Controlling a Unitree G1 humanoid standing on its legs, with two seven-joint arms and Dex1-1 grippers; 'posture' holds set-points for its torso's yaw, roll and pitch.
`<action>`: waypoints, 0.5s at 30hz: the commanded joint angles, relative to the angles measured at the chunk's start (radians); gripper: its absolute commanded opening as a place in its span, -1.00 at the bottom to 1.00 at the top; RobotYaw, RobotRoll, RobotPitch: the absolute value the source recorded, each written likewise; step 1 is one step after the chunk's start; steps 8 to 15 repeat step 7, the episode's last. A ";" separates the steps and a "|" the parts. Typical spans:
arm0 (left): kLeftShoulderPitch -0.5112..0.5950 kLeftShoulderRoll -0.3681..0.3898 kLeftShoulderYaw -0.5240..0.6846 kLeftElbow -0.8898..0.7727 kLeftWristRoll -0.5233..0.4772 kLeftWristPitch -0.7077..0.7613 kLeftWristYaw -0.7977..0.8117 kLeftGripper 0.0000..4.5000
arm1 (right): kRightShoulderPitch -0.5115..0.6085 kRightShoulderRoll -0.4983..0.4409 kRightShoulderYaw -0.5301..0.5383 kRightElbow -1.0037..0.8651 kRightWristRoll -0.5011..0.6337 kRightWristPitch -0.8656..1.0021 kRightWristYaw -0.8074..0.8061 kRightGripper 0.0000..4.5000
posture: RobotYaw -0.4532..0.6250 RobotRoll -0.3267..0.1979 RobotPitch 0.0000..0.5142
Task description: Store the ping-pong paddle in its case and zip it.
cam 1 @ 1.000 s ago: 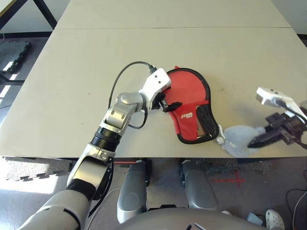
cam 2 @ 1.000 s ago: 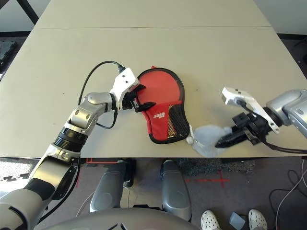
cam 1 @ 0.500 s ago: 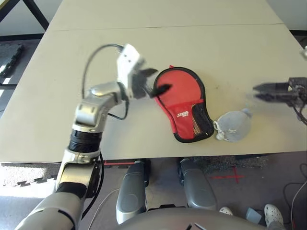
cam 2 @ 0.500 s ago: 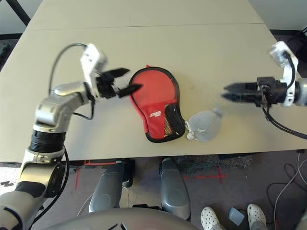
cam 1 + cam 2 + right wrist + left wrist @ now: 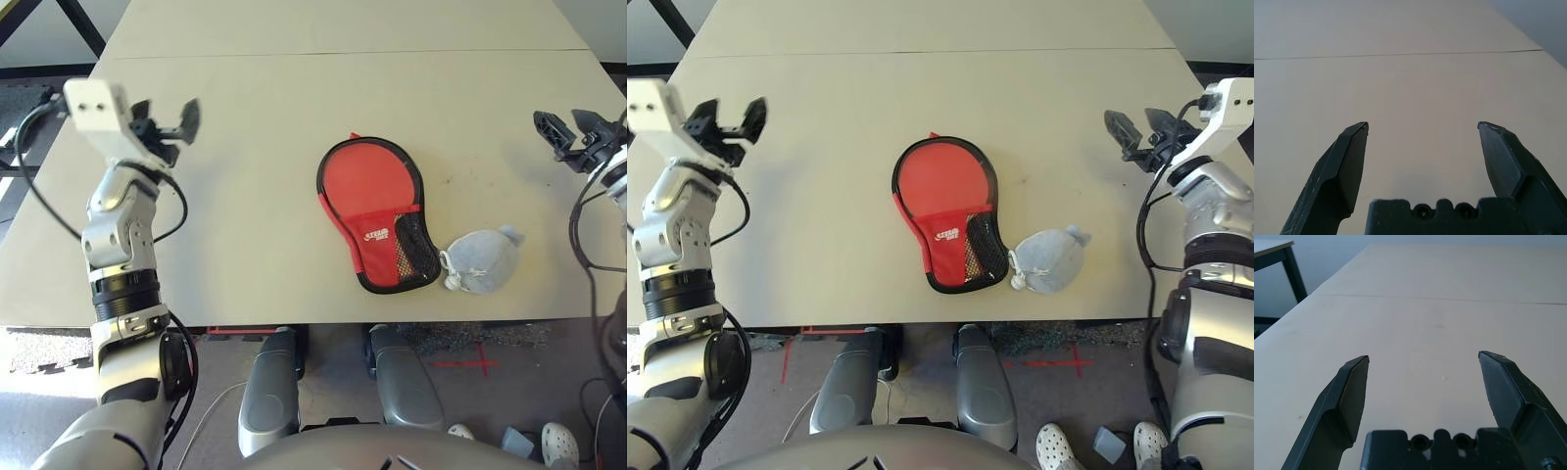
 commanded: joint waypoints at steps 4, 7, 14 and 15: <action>0.004 0.000 -0.015 0.087 0.020 -0.114 0.046 1.00 | -0.003 0.001 -0.063 0.056 -0.046 -0.080 -0.114 0.98 | -0.12 0.25 0.04; -0.003 0.007 -0.023 0.117 0.017 -0.136 0.049 1.00 | -0.009 0.008 -0.070 0.059 -0.057 -0.084 -0.118 0.98 | -0.12 0.25 0.04; -0.003 0.007 -0.023 0.117 0.017 -0.136 0.049 1.00 | -0.009 0.008 -0.070 0.059 -0.057 -0.084 -0.118 0.98 | -0.12 0.25 0.04; -0.003 0.007 -0.023 0.117 0.017 -0.136 0.049 1.00 | -0.009 0.008 -0.070 0.059 -0.057 -0.084 -0.118 0.98 | -0.12 0.25 0.04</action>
